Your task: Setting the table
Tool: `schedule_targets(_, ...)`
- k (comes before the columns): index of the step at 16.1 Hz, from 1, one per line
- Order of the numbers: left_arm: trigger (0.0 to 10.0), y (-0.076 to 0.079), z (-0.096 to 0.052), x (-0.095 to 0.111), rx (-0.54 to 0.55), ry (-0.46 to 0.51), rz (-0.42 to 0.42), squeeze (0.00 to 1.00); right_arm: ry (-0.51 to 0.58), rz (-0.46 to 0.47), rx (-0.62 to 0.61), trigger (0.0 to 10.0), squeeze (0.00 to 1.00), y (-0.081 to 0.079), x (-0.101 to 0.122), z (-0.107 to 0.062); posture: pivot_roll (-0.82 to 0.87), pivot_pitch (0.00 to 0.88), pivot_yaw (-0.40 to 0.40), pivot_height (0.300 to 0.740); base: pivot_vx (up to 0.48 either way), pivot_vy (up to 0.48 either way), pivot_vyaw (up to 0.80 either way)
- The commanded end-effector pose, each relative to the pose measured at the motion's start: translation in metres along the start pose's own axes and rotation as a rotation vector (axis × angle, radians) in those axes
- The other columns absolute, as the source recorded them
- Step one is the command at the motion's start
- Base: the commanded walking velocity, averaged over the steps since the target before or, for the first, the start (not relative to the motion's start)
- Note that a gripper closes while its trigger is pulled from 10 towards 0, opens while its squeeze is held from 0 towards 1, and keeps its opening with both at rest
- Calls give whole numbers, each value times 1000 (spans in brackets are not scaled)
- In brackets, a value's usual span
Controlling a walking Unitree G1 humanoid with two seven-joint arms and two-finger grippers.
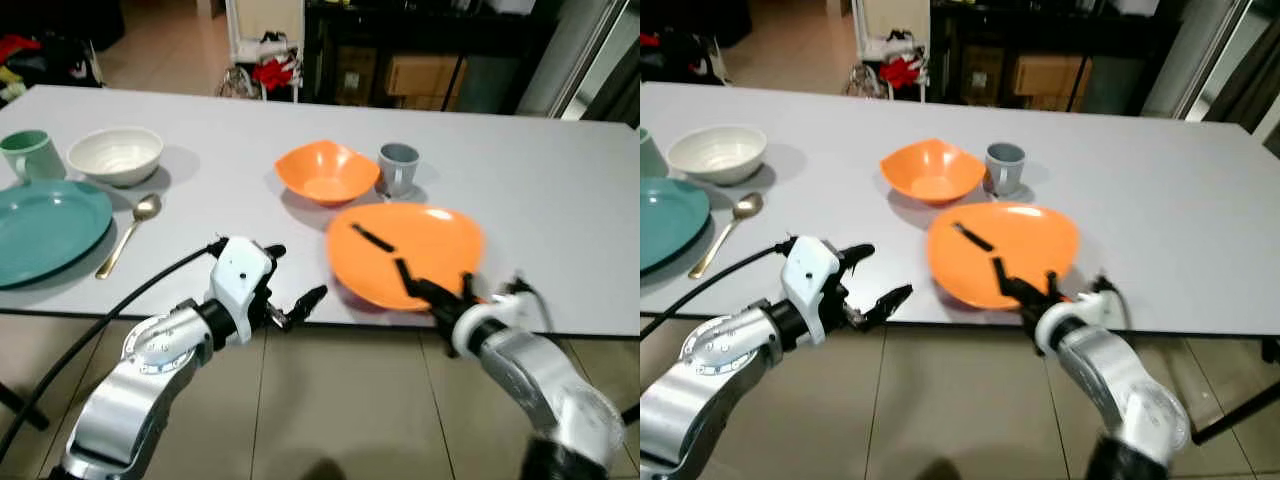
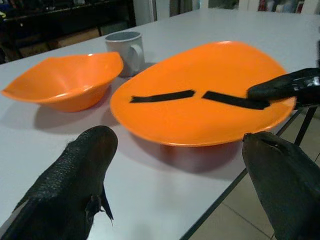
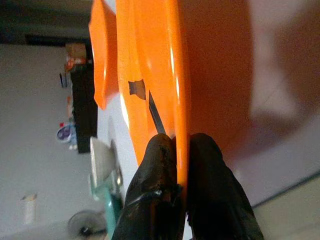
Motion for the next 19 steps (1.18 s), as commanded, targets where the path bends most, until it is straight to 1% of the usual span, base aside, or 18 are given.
schedule_targets(1, 10000, 2, -1, 2, -19, -8, 9, 0, 0, 29, 36, 10000, 0, -7, 7, 3, -13, 0, -42, 740, 0, 0, 0)
schedule_targets(2, 10000, 2, -2, 1, -23, -12, 14, 0, -22, 46, 5, 10000, 0, -5, 9, 10, -10, 0, -44, 740, 0, 0, 0)
schedule_targets(4, 10000, 3, -3, 2, -24, -10, 13, 0, -40, 66, -17, 10000, 0, -5, 14, 22, -1, 0, -51, 740, 0, 0, 0)
schedule_targets(7, 10000, 3, -5, 2, -20, -13, 14, 0, -56, 65, -37, 10000, 0, -6, 20, 31, 11, 0, -62, 740, 0, 0, 0)
schedule_targets(8, 10000, 3, -6, 2, -18, -13, 14, 0, -57, 47, -54, 10000, 153, -4, 22, 34, 11, 0, -62, 740, 0, 0, 0)
schedule_targets(9, 10000, 3, -6, 2, -19, -14, 15, 0, -58, 36, -60, 10000, 922, -2, 22, 35, 11, 0, -60, 740, 0, 0, 0)
schedule_targets(10, 10000, 2, -5, 2, -19, -15, 16, 0, -58, 22, -66, 10000, 1000, 0, 23, 35, 9, 0, -58, 740, 0, 0, 0)
schedule_targets(11, 10000, 3, -5, 2, -20, -15, 15, 0, -53, 18, -67, 10000, 1000, 1, 24, 35, 9, 0, -58, 740, 0, 0, 0)
schedule_targets(12, 10000, 3, -5, 2, -23, -18, 12, 0, -41, -8, -91, 10000, 1000, 5, 24, 33, 9, 0, -55, 740, 0, 0, 0)
schedule_targets(14, 10000, 4, -6, 0, -45, -31, -12, 0, -35, -92, -106, 10000, 1000, 6, 23, 20, 7, 0, -53, 740, 0, 0, 0)
schedule_targets(15, 10000, 5, -6, 0, -52, -33, -17, 0, -31, -106, -105, 10000, 1000, 5, 23, 16, 6, 0, -56, 740, 0, 0, 0)
schedule_targets(17, 10000, 7, -7, -1, -72, -43, -33, 0, -14, -153, -79, 10000, 1000, -3, 22, -1, -1, 0, -50, 740, 0, 0, 0)
schedule_targets(19, 10000, 6, -9, -1, -73, -48, -30, 0, 0, -233, -90, 10000, 1000, -1, 14, -24, -5, 0, -42, 740, 0, 0, 0)
Point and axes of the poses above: a point about 5 cm out from each wrist's last joint towards the gripper, its own z axis pointing out of the wrist towards the gripper, its own x axis along the axis of the wrist's last joint, y = z × x, the point moved 1 cm from there along z, pointing out of the wrist towards the gripper, and after that the axes turned 10 degrees about -z, right-handed, at the moved point
